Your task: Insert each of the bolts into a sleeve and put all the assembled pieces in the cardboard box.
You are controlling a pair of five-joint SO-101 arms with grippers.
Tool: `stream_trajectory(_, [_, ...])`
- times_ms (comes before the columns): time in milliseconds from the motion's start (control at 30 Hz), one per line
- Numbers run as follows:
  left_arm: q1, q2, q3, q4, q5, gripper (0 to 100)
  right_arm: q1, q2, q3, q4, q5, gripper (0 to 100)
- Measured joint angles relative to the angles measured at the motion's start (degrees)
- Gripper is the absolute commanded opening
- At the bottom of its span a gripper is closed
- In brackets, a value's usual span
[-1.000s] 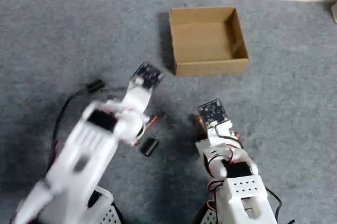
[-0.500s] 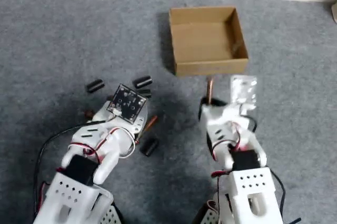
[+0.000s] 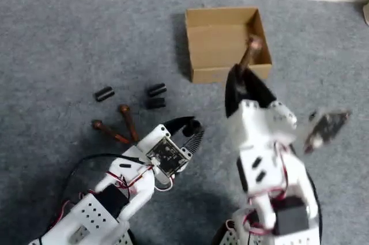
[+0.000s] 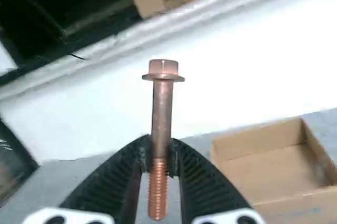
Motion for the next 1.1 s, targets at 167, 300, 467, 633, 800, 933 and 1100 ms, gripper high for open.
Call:
stream_trajectory(167, [0.09,-0.18,0.62,-0.97,-0.35,0,-1.76,-6.24,12.48,-1.14,2.11,0.4])
stream_trajectory(300, [0.09,-0.18,0.62,-2.29,-0.35,0,-6.77,-6.86,16.53,-2.55,4.04,0.4])
stream_trajectory(467, [2.99,-7.03,1.67,-2.29,-0.35,0,-9.93,-7.03,16.7,-2.55,6.15,0.4])
stream_trajectory(633, [5.63,-20.75,3.69,6.42,-0.44,0,-10.11,-7.03,16.88,-2.55,6.33,0.4])
stream_trajectory(800, [5.54,-25.05,3.6,11.6,-2.64,0,-12.57,-7.03,17.23,-2.55,6.51,0.4])
stream_trajectory(933, [5.54,-24.97,3.6,11.69,-3.43,0,-12.92,-7.21,17.23,-2.55,6.51,0.4])
stream_trajectory(1100, [5.19,-24.97,3.78,11.69,-3.69,0,-13.1,-7.47,17.23,-2.55,6.51,0.4])
